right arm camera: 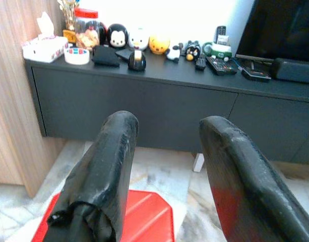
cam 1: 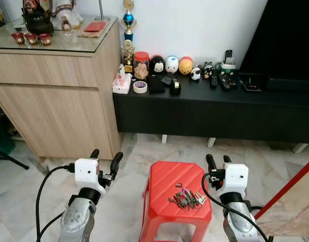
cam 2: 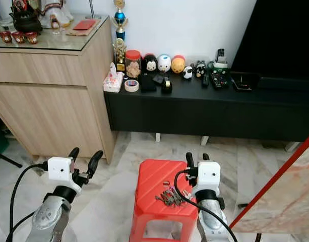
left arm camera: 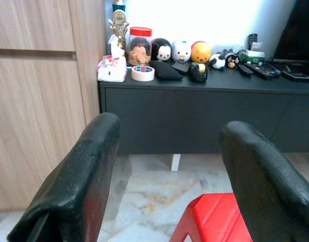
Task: Hang keys on a hook
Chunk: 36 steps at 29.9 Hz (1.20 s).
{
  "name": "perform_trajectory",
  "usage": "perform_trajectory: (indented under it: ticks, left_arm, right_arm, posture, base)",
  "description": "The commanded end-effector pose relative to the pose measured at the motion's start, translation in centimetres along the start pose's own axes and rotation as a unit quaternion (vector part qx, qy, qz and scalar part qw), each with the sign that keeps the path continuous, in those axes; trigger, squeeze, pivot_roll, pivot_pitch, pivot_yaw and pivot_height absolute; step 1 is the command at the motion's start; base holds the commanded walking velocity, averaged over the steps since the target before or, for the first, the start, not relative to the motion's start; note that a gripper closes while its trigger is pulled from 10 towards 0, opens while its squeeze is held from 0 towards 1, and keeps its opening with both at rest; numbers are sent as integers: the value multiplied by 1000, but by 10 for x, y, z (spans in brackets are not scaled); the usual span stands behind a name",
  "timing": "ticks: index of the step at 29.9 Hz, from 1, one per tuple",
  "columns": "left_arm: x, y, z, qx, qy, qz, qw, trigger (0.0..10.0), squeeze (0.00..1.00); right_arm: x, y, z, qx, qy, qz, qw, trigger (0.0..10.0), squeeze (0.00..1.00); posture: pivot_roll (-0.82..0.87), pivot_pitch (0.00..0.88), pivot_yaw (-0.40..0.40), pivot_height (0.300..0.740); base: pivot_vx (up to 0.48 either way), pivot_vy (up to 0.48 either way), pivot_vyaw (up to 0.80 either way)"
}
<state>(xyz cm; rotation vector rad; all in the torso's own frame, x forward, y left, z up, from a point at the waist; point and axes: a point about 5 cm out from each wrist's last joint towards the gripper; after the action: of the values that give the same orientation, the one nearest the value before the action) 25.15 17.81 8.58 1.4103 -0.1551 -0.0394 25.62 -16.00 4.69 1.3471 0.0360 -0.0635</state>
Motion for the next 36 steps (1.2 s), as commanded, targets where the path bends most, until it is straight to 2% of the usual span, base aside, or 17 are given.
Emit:
perform_trajectory:
  ticks: [1,10,20,27,31,36]
  left_arm:
    - [0,-2,1,-9,0,-4,1000,10000,0]
    - [1,-4,5,-15,-5,-7,1000,10000,0]
    - [1,-5,5,-19,-4,-12,1000,10000,0]
    - [2,-6,9,-27,-10,-11,1000,10000,0]
    - [2,-6,9,-28,-10,-11,999,10000,0]
    - [4,-5,9,-28,-9,-9,1000,10000,0]
  right_arm:
    - [2,3,3,1,-5,4,1000,10000,0]
    - [3,4,-2,10,3,4,1000,10000,0]
    - [2,5,0,2,0,11,1000,10000,0]
    - [2,5,1,15,0,12,1000,10000,0]
    - [2,4,-1,4,12,7,1000,10000,0]
    - [3,3,-1,8,9,5,1000,10000,0]
  posture:
    - [25,0,-80,717]
    - [27,0,-81,647]
    - [26,0,-81,647]
    - [26,0,-83,647]
    - [26,0,-83,647]
    - [32,0,-86,647]
  base:
    - [0,0,0]
    - [0,0,0]
    - [0,0,0]
    - [0,0,0]
    - [0,0,0]
    - [0,0,800]
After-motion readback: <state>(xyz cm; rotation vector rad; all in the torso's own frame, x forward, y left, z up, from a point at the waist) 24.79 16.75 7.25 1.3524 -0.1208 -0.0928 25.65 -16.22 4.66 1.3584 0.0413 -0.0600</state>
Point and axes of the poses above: a point about 5 cm out from each wrist's last joint towards the gripper, its own x axis pointing out of the wrist towards the gripper, its own y axis along the axis of the wrist's last joint, z = x × y, and after that the axes turned 9 degrees about -x, right-handed
